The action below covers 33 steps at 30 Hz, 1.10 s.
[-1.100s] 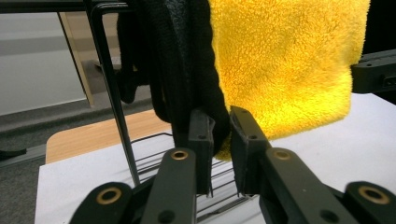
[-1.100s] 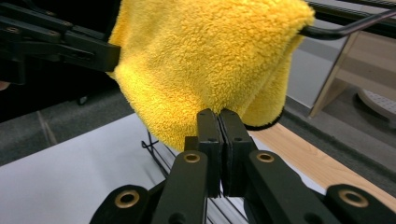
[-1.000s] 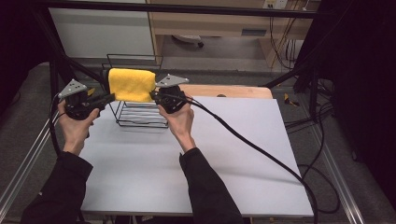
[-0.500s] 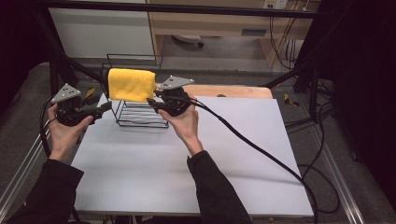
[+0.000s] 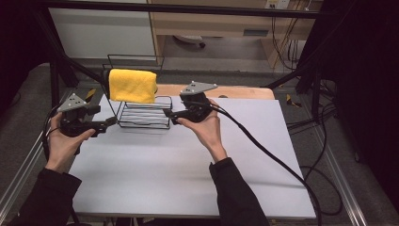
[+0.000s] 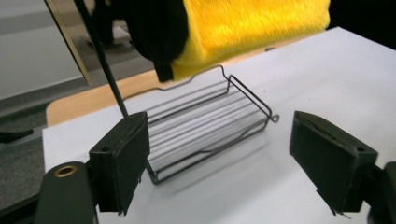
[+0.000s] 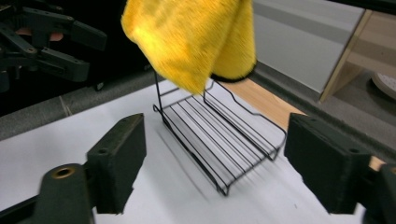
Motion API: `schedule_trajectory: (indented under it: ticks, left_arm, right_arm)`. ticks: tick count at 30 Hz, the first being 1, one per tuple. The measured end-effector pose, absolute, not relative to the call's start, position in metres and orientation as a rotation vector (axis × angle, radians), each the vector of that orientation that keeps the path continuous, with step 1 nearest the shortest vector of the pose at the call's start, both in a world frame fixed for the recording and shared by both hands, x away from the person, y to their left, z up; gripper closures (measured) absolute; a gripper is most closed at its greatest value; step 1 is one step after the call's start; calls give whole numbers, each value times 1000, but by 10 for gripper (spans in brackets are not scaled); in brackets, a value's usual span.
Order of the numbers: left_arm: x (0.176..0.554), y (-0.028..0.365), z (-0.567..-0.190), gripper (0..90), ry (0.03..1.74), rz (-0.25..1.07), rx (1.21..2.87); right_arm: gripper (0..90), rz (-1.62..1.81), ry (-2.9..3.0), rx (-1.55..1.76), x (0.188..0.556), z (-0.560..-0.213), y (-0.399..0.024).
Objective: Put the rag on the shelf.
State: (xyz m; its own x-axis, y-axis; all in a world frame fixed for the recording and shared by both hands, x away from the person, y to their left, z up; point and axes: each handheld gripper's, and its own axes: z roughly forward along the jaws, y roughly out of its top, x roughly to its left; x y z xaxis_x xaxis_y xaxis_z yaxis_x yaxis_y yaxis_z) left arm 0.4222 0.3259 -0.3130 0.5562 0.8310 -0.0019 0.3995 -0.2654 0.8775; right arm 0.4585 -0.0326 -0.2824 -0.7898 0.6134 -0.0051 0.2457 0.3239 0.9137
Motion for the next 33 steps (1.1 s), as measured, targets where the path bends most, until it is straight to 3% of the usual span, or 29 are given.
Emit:
schedule_trajectory:
  ticks: [9, 20, 33]
  left_arm:
    - [412, 310, -332, 119, 991, 555, 1926]
    - [401, 291, -366, 46, 976, 509, 1954]
    - [387, 284, -410, 41, 959, 435, 1981]
  right_arm:
    - [95, 1411, 2240, 854, 444, -300, -88]
    - [43, 1396, 2231, 952, 425, -340, -148]
    - [12, 1357, 2261, 1049, 401, -400, -201]
